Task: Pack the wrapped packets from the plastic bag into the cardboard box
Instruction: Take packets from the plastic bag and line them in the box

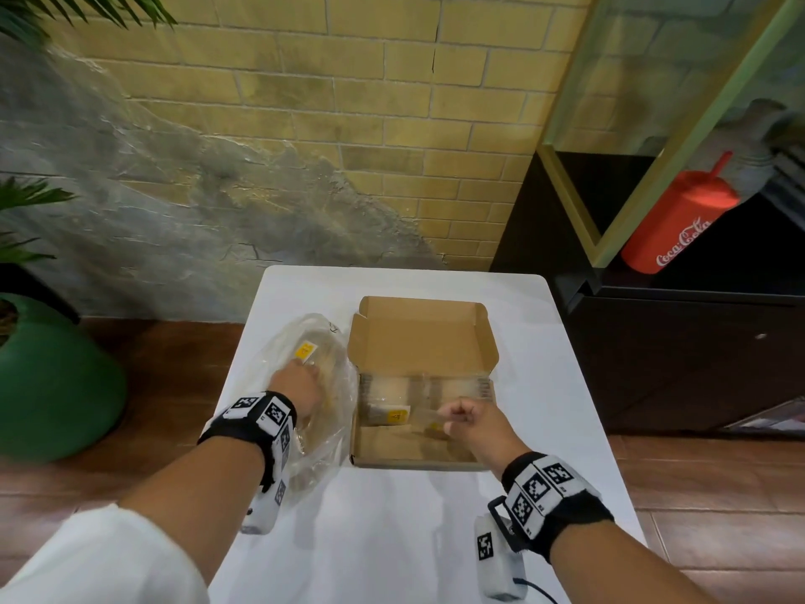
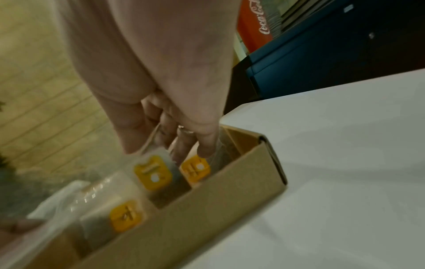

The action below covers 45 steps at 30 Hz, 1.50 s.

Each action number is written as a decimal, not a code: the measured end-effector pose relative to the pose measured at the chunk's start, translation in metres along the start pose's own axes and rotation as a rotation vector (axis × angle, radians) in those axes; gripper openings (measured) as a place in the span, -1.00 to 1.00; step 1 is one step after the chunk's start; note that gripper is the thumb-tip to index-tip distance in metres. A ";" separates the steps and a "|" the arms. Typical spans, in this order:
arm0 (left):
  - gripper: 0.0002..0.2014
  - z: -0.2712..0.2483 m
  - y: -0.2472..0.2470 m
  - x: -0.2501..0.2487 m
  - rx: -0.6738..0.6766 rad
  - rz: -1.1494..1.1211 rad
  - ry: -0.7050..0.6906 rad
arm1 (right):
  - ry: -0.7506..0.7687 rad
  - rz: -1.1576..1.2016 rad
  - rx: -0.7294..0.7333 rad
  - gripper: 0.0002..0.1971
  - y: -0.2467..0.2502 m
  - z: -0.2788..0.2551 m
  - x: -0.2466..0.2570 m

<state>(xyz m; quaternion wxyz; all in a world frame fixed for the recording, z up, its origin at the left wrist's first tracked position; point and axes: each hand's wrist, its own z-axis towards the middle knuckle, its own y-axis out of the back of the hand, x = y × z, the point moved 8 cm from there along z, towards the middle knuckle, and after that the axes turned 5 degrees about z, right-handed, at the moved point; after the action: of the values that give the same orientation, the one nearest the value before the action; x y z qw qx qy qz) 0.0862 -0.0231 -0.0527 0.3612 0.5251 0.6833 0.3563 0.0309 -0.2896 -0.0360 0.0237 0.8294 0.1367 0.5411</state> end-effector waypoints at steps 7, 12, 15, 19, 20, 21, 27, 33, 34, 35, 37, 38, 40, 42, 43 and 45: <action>-0.61 0.005 0.000 0.001 0.003 -0.062 0.012 | -0.005 -0.129 -0.068 -0.70 0.006 0.006 -0.005; -0.68 -0.001 0.024 0.010 -0.181 -0.144 0.098 | 0.015 -0.127 -0.108 -0.77 0.009 0.011 -0.002; -0.61 -0.001 0.026 0.014 -0.180 -0.160 0.106 | 0.032 -0.091 -0.114 -0.73 0.009 0.010 0.001; -0.61 0.002 0.015 0.009 -0.041 -0.105 0.044 | 0.046 -0.073 -0.089 -0.70 0.005 0.006 0.007; -0.60 0.003 0.012 0.006 0.002 -0.037 0.018 | 0.047 -0.074 -0.084 -0.70 0.005 0.005 0.008; -0.57 0.003 0.009 0.004 0.051 0.020 0.000 | 0.044 -0.075 -0.080 -0.70 0.004 0.004 0.008; -0.68 0.008 0.015 0.003 0.039 -0.001 -0.015 | 0.017 -0.106 -0.111 -0.82 0.013 -0.001 0.000; -0.73 -0.005 0.054 0.030 -0.378 -0.306 0.115 | 0.026 -0.093 -0.138 -0.89 0.018 -0.002 0.001; -0.73 -0.008 0.057 0.034 -0.406 -0.358 0.123 | 0.025 -0.087 -0.139 -0.89 0.017 -0.002 0.002; -0.74 -0.011 0.059 0.037 -0.423 -0.442 0.137 | 0.022 -0.083 -0.140 -0.89 0.016 -0.001 0.003; -0.80 -0.018 0.062 0.041 -0.453 -0.619 0.157 | 0.026 -0.081 -0.141 -0.87 0.013 0.000 0.005; -0.82 -0.021 0.064 0.040 -0.463 -0.703 0.149 | 0.032 -0.081 -0.142 -0.85 0.012 0.000 0.007; -0.85 -0.025 0.064 0.034 -0.462 -0.876 0.092 | 0.049 -0.060 -0.154 -0.80 0.011 -0.001 0.011; -0.77 -0.030 0.062 0.025 -0.424 -1.035 0.041 | 0.074 -0.006 -0.175 -0.67 0.012 -0.004 0.017; -0.71 -0.033 0.060 0.018 -0.386 -1.096 0.019 | 0.093 0.012 -0.190 -0.52 0.013 -0.006 0.020; -0.61 -0.040 0.056 0.001 -0.310 -1.184 -0.026 | 0.131 -0.009 -0.218 -0.32 0.016 -0.009 0.029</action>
<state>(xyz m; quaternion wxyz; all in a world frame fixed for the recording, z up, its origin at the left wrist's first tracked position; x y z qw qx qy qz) 0.0775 -0.0159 0.0151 0.5785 0.0020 0.7947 0.1838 0.0368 -0.2984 -0.0032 0.1074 0.7842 0.0821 0.6055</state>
